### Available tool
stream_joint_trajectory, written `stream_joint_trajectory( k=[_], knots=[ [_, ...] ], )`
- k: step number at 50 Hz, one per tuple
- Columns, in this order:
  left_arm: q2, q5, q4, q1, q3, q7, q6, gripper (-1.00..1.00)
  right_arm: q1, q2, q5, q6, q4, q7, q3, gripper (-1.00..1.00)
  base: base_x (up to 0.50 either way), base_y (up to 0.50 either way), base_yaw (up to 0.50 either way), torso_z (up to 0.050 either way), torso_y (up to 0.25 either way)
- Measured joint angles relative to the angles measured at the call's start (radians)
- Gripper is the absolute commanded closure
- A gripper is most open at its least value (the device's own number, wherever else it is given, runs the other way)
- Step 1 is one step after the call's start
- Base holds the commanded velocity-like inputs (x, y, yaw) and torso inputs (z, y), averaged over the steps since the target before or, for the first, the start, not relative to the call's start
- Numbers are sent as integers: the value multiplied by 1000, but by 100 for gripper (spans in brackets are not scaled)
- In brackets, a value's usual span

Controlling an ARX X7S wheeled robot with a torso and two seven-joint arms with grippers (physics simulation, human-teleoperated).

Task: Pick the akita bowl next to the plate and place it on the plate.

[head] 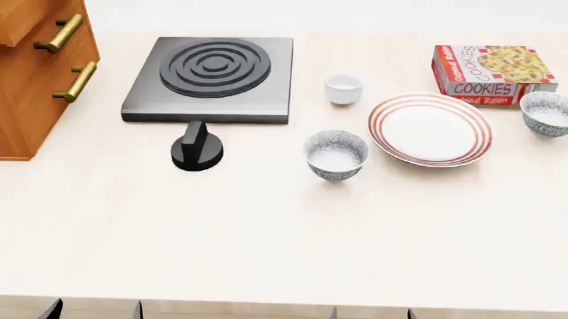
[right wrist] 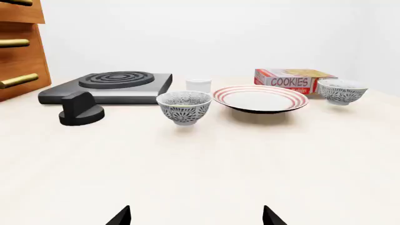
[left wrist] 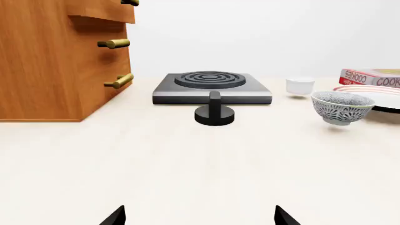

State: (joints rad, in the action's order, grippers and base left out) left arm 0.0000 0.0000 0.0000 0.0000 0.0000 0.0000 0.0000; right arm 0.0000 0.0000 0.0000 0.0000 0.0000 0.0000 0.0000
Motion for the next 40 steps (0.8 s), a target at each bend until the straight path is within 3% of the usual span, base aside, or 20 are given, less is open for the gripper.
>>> stream_joint_trajectory(
  k=[40],
  knots=[
    [-76,-110,25,6,81,-51,-21,-100,0,74,47,10,-9,86,-97,-100,0,0,0,0,0]
  ],
)
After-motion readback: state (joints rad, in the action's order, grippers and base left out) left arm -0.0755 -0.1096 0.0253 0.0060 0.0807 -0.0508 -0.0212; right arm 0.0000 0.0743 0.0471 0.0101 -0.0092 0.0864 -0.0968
